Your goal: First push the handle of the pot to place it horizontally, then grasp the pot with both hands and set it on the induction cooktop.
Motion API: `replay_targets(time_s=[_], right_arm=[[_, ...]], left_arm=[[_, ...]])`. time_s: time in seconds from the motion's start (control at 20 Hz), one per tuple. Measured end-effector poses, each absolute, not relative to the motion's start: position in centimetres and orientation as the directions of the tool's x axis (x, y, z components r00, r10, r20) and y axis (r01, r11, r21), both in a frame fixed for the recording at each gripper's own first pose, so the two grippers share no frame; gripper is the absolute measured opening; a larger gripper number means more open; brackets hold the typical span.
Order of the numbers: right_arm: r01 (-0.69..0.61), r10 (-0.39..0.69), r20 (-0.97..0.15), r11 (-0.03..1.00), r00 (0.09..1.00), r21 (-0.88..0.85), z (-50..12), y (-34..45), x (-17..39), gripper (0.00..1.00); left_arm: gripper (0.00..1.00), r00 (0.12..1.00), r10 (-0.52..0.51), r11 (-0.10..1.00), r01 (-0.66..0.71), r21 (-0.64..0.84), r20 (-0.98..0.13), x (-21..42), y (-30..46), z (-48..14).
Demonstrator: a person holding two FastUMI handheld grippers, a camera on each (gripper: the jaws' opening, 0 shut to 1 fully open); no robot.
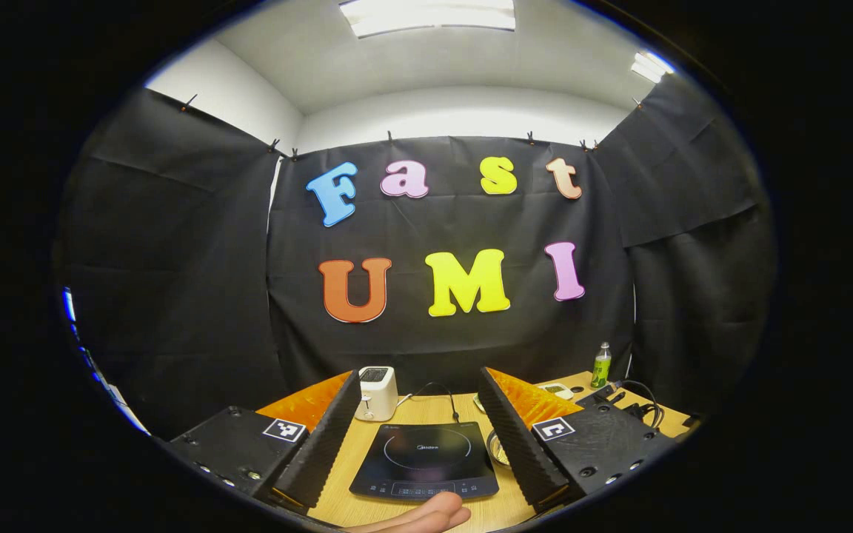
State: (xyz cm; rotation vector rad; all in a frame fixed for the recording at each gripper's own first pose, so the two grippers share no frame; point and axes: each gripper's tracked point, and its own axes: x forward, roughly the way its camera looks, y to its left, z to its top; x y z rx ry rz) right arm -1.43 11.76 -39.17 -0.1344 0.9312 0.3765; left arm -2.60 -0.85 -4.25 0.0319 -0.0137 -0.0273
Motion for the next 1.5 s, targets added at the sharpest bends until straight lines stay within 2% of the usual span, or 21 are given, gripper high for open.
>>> replay_targets(time_s=[0.1, 0.15, 0.45, 0.65, 0.7, 0.85, 0.9, 0.95, 1.0, 1.1, 1.2, 1.25, 1.5], right_arm=[[-0.357, 0.241, -0.812, 0.933, 0.531, 0.044, -39.2, 10.8, -1.3, 0.00], [-0.349, 0.236, -0.816, 0.936, 0.528, 0.045, -39.2, 10.4, -1.3, 0.04], [-0.328, 0.190, -0.824, 0.945, 0.534, 0.005, -39.2, 8.0, -0.5, 0.00], [-0.304, 0.174, -0.828, 0.953, 0.533, 0.005, -39.3, 6.3, 0.2, 0.04], [-0.295, 0.175, -0.827, 0.956, 0.534, 0.012, -39.3, 5.9, 0.4, 0.00], [-0.263, 0.165, -0.811, 0.965, 0.562, 0.014, -39.2, 4.0, 1.3, 0.00], [-0.250, 0.159, -0.802, 0.968, 0.576, 0.012, -39.3, 3.4, 1.7, 0.04], [-0.238, 0.150, -0.793, 0.971, 0.591, 0.006, -39.3, 2.7, 2.2, 0.00], [-0.227, 0.140, -0.785, 0.974, 0.604, -0.001, -39.4, 1.9, 2.8, 0.04], [-0.201, 0.124, -0.772, 0.980, 0.624, -0.006, -39.7, 0.6, 3.9, 0.04], [-0.174, 0.114, -0.767, 0.985, 0.632, 0.003, -40.1, -0.7, 4.8, 0.01], [-0.159, 0.116, -0.761, 0.987, 0.638, 0.016, -40.4, -1.4, 5.5, 0.04], [-0.099, 0.111, -0.750, 0.993, 0.652, 0.060, -41.9, -3.7, 8.6, 0.04]], left_arm=[[0.95, 0.999, -0.029, 0.999, 0.028, 0.033, 0.014, -2.6, -0.9, -4.2], [0.95, 1.000, -0.029, 0.999, 0.028, 0.032, 0.013, -2.6, -1.0, -4.2], [0.95, 0.999, -0.039, 0.998, 0.038, 0.041, 0.010, -2.5, -1.8, -4.3], [0.95, 0.999, -0.043, 0.998, 0.043, 0.045, 0.006, -2.4, -2.1, -4.5], [0.95, 0.999, -0.044, 0.998, 0.043, 0.046, 0.006, -2.4, -2.2, -4.5], [0.95, 0.999, -0.047, 0.998, 0.047, 0.044, 0.007, -2.5, -2.3, -4.7], [0.95, 0.999, -0.051, 0.998, 0.050, 0.041, 0.009, -2.4, -2.4, -4.7], [0.95, 0.999, -0.053, 0.998, 0.052, 0.035, 0.010, -2.3, -2.4, -4.7], [0.95, 0.999, -0.054, 0.998, 0.053, 0.029, 0.008, -2.2, -2.5, -4.9], [0.95, 0.999, -0.053, 0.998, 0.052, 0.023, 0.009, -2.0, -2.4, -5.0], [0.95, 0.999, -0.050, 0.999, 0.050, 0.021, 0.008, -1.6, -2.4, -5.4], [0.95, 0.999, -0.050, 0.999, 0.050, 0.020, 0.003, -1.3, -2.4, -5.8], [0.95, 0.998, -0.049, 0.999, 0.050, 0.021, -0.040, 0.3, -2.8, -8.1]])
